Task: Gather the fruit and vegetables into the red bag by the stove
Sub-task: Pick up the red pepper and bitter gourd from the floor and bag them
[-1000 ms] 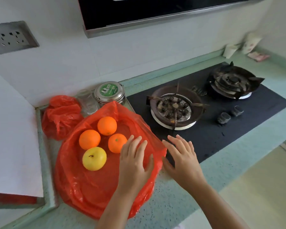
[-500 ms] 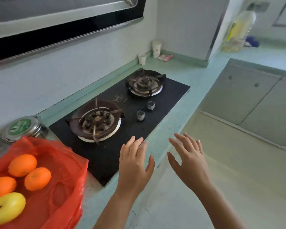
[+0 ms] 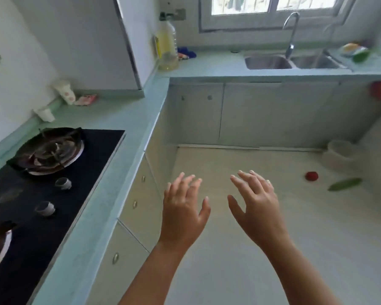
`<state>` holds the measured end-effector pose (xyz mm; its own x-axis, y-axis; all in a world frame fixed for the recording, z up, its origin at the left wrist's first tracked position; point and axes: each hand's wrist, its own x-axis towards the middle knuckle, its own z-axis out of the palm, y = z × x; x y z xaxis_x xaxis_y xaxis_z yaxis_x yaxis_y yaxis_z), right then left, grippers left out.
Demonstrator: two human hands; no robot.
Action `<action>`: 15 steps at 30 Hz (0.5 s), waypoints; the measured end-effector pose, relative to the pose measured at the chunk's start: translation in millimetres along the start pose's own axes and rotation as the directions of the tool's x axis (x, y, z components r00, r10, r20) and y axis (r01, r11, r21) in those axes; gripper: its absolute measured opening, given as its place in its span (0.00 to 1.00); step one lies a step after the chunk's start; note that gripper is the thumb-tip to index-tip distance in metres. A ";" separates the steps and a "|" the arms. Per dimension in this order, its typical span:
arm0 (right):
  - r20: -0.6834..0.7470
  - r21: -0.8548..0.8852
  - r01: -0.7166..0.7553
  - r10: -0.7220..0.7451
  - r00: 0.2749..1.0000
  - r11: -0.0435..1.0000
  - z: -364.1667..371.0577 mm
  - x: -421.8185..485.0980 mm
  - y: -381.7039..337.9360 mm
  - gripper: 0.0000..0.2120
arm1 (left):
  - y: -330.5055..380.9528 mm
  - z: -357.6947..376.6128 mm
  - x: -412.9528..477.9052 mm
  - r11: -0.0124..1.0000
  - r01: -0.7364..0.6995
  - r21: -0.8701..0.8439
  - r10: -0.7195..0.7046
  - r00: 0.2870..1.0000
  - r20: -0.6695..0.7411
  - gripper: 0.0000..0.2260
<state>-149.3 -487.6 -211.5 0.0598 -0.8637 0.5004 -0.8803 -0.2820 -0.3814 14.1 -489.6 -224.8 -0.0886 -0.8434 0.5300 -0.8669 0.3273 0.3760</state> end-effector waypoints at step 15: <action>-0.149 -0.184 -0.404 0.381 0.912 0.896 -22.2 33.7 164.8 0.21 | 81.9 170.5 114.9 0.919 -0.244 -0.308 0.310 0.932 0.188 0.17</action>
<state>-302.8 -553.9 -240.3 -0.3511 -0.8336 0.4265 -0.8995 0.1737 -0.4009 -150.7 -632.3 -262.8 -0.4437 -0.7643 0.4679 -0.6243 0.6382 0.4504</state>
